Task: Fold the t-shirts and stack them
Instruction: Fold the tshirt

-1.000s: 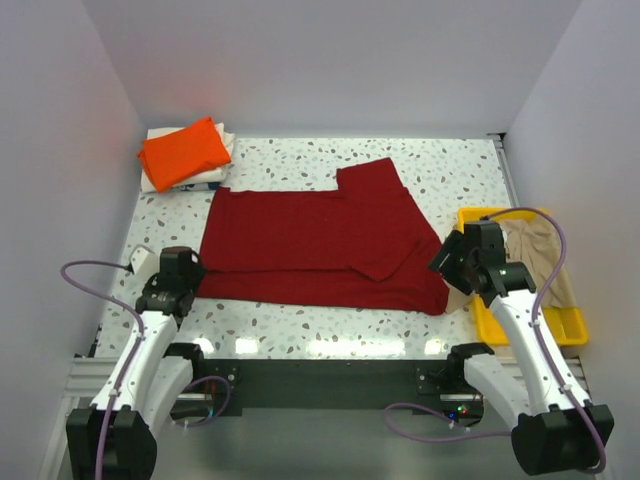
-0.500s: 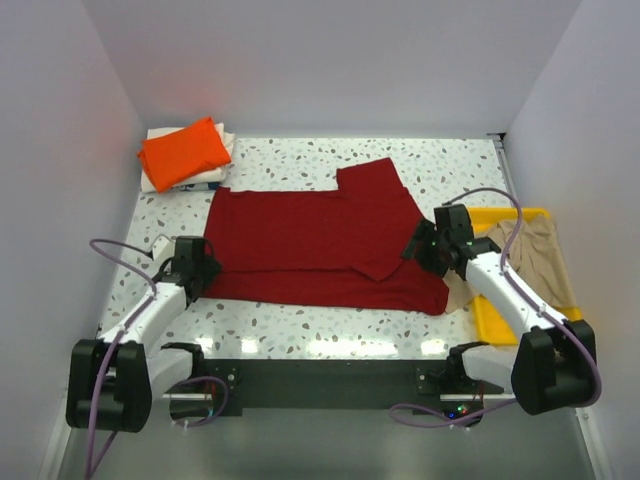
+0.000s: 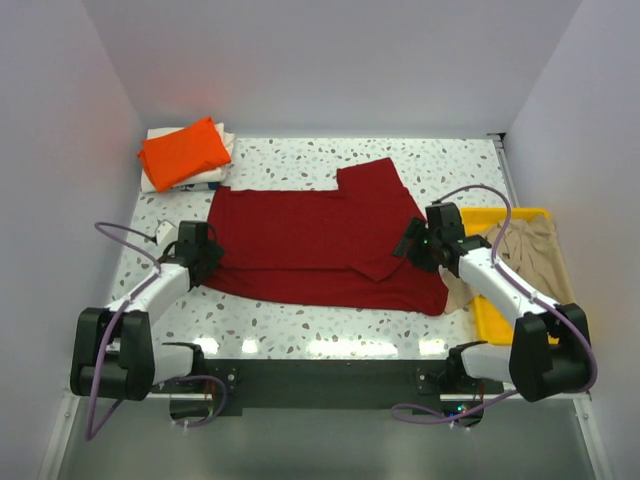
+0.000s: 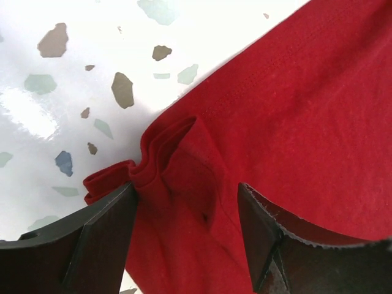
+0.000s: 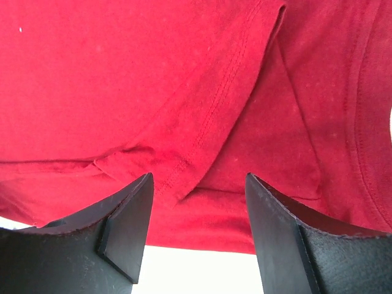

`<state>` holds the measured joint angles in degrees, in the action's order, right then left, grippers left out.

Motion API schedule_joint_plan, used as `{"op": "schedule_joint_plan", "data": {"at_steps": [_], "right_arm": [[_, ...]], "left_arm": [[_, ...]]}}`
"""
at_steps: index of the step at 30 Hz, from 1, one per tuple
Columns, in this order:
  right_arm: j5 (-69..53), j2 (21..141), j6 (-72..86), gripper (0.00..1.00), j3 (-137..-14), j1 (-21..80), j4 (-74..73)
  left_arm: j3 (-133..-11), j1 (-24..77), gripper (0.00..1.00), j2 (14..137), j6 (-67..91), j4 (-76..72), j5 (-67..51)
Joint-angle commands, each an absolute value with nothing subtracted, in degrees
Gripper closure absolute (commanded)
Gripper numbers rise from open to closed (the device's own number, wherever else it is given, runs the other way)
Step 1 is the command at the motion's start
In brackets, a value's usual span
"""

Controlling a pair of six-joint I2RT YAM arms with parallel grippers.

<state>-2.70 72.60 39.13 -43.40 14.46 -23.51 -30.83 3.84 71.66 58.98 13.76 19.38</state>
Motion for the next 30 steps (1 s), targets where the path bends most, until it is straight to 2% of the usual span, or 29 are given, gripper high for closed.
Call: {"op": "schedule_joint_plan", "data": {"at_steps": [1,12,20,30], "right_arm": [[-3.60,69.71,39.11,0.36,-41.84,15.12,-22.06],[-4.48,68.03,37.79,0.35,-38.67,15.12,-22.15],[-4.75,66.45,37.18,0.35,-39.02,15.12,-22.94],[-4.48,66.36,37.53,0.36,-39.55,15.03,-22.94]], "left_arm": [[-31.65,4.04,0.29,67.96,59.23,16.86,23.27],[-22.60,3.96,0.27,60.56,60.29,17.67,24.79],[-25.21,3.96,0.26,52.56,59.06,19.24,24.17],[-28.13,4.39,0.26,61.34,60.73,15.57,19.69]]}}
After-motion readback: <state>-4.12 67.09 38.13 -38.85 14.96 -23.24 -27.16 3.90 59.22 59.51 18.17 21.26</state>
